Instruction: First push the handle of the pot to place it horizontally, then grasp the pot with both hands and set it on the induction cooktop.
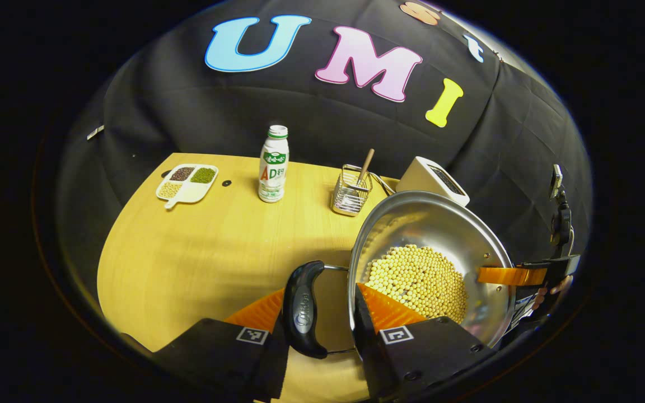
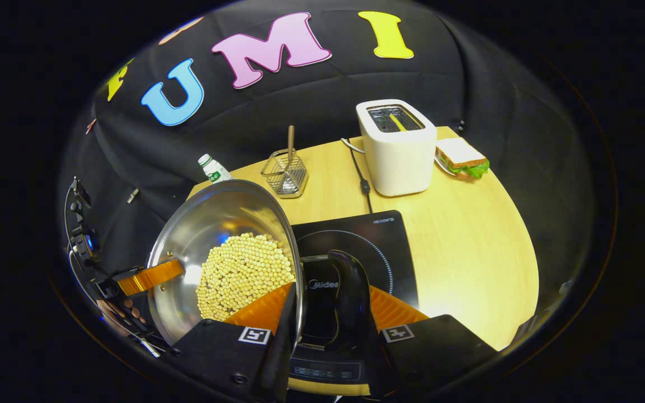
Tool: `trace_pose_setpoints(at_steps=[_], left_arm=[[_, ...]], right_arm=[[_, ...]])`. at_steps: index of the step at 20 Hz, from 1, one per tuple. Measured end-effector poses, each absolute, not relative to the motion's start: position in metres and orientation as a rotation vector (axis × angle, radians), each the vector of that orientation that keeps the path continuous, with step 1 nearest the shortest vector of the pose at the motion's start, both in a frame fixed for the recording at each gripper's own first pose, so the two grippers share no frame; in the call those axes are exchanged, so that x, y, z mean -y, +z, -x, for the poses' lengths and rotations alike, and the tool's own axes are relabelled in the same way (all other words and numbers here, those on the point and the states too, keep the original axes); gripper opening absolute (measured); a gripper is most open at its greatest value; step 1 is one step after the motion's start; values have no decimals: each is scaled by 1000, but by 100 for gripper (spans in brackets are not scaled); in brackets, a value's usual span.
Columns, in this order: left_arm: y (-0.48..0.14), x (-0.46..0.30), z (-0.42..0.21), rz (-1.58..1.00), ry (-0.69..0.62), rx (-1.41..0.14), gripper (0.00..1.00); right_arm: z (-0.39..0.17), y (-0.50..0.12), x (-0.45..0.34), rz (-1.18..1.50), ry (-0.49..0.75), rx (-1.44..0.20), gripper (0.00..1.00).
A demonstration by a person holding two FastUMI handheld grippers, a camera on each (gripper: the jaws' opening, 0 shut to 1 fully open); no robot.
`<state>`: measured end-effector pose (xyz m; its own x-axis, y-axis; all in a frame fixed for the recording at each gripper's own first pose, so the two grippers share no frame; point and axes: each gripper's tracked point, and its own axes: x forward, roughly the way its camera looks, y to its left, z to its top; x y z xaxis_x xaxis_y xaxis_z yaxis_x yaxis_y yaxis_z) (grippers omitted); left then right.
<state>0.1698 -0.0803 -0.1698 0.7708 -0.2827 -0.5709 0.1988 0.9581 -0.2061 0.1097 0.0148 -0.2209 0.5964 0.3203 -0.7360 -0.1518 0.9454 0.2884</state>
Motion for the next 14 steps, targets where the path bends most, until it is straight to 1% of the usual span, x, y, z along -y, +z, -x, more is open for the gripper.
trace_pose_setpoints(at_steps=[3,4,6,7,8,9,14], left_arm=[[-177,101,-178,135,-260,-646,57],[-178,108,-181,131,-259,-646,59],[-183,122,-186,120,-259,-639,55],[-186,128,-189,119,-258,-636,55],[-190,135,-191,119,-254,-636,59],[-196,139,-193,119,-247,-637,57],[-216,156,-202,121,-214,-637,58]], right_arm=[[-119,-229,5,-208,272,-905,57],[-122,-232,11,-209,271,-908,57],[-128,-238,25,-209,265,-911,57],[-131,-242,31,-208,261,-913,57],[-133,-247,38,-205,258,-917,57],[-137,-251,43,-200,256,-921,57],[-149,-272,59,-193,257,-947,57]])
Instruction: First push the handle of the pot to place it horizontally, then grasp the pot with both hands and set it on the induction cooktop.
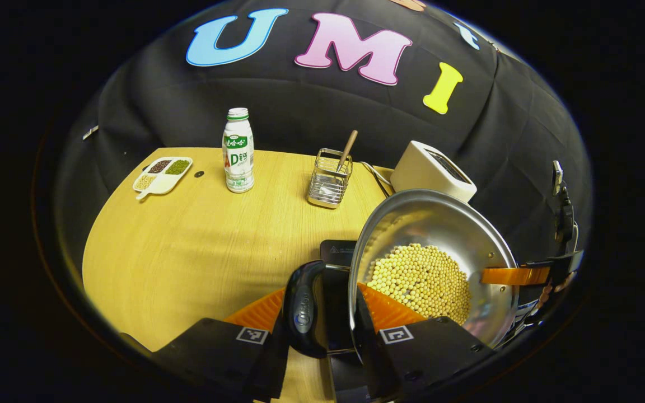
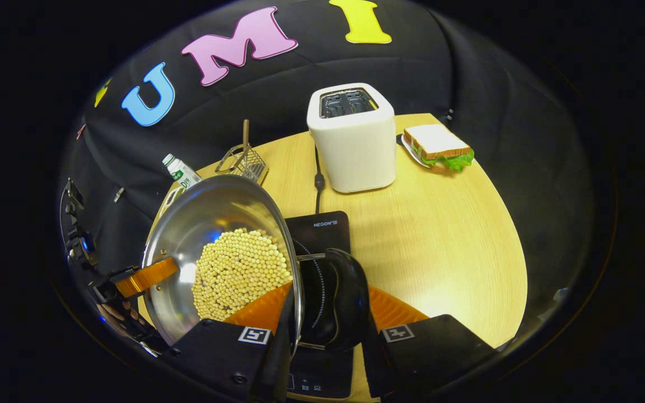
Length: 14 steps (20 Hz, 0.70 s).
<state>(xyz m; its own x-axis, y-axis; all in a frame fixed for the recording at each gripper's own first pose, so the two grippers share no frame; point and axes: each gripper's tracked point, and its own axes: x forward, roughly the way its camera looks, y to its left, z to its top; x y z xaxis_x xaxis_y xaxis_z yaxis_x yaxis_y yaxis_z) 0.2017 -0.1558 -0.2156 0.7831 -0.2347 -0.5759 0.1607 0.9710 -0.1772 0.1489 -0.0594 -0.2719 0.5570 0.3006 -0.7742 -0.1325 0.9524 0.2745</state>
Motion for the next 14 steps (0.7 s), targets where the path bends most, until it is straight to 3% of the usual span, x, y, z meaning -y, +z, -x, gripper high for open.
trace_pose_setpoints(at_steps=[6,14], left_arm=[[-242,162,-216,122,-209,-651,58],[-250,161,-217,154,-188,-644,59]], right_arm=[[-159,-305,64,-205,267,-1001,57],[-167,-301,60,-245,282,-968,57]])
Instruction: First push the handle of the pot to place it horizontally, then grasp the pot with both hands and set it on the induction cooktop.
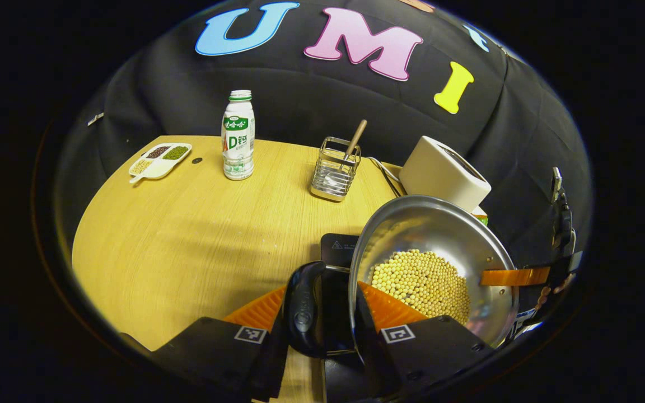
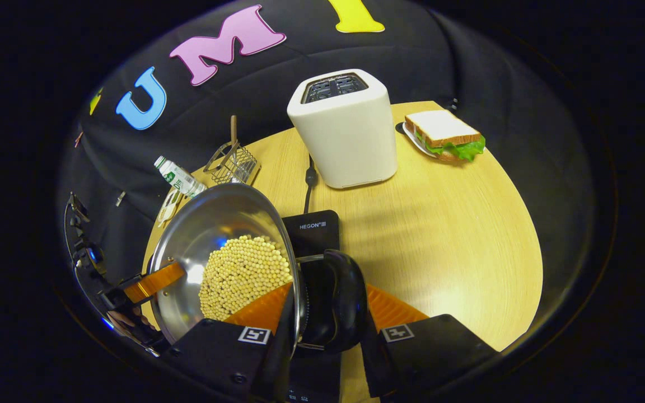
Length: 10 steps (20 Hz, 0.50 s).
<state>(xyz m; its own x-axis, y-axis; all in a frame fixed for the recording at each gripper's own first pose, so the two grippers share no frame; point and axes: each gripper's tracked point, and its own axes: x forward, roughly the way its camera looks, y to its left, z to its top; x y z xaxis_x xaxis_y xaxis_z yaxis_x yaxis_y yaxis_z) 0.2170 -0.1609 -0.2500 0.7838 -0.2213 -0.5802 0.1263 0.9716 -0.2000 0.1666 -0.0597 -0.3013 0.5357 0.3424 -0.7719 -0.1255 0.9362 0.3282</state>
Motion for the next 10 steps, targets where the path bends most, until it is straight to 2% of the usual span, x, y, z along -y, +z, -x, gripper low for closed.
trace_pose_setpoints(at_steps=[1,2,4,8,9,10], left_arm=[[-251,161,-217,150,-190,-652,61],[-252,161,-216,147,-187,-659,61],[-253,160,-215,146,-181,-667,63],[-256,159,-210,142,-159,-694,68],[-255,156,-210,138,-145,-695,71],[-253,152,-208,139,-130,-691,74]], right_arm=[[-166,-301,61,-250,281,-968,53],[-166,-301,62,-256,280,-970,58],[-165,-300,62,-271,281,-967,58],[-161,-300,61,-306,272,-969,58],[-161,-300,64,-297,260,-965,53],[-161,-298,66,-292,254,-954,68]])
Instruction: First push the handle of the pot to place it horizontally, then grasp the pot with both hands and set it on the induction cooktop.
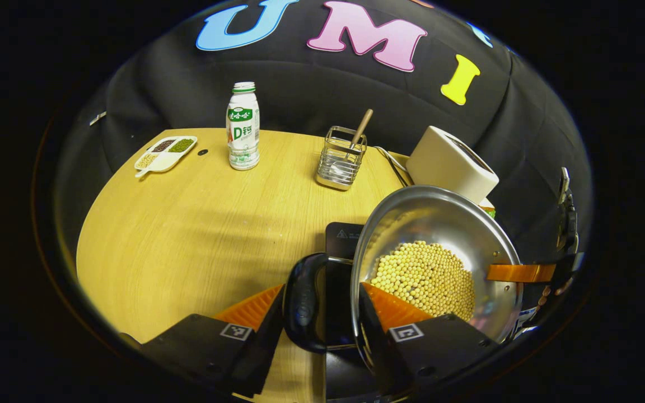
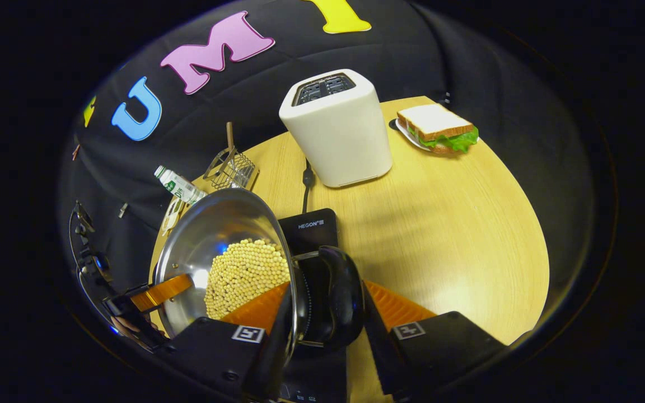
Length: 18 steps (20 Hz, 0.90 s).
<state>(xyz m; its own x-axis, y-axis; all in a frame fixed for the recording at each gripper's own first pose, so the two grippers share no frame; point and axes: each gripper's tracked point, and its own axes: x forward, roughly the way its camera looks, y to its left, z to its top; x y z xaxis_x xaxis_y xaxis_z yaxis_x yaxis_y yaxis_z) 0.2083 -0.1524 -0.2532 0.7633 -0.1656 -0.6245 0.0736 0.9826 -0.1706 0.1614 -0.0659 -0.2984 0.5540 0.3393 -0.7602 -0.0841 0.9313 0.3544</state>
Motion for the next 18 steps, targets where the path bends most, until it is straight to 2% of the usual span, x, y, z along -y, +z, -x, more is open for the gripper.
trace_pose_setpoints(at_steps=[1,2,4,8,11,18], left_arm=[[-251,150,-208,141,-118,-684,89],[-249,150,-205,150,-121,-673,96],[-235,150,-192,162,-135,-649,95],[-208,137,-159,155,-127,-586,95],[-169,113,-134,111,-63,-471,95],[-35,74,-53,41,10,-118,95]], right_arm=[[-158,-294,71,-293,249,-942,76],[-157,-288,76,-295,237,-925,90],[-150,-281,77,-301,228,-903,99],[-130,-257,88,-273,176,-832,99],[-112,-221,93,-261,155,-750,99],[-82,-77,109,-165,85,-337,99]])
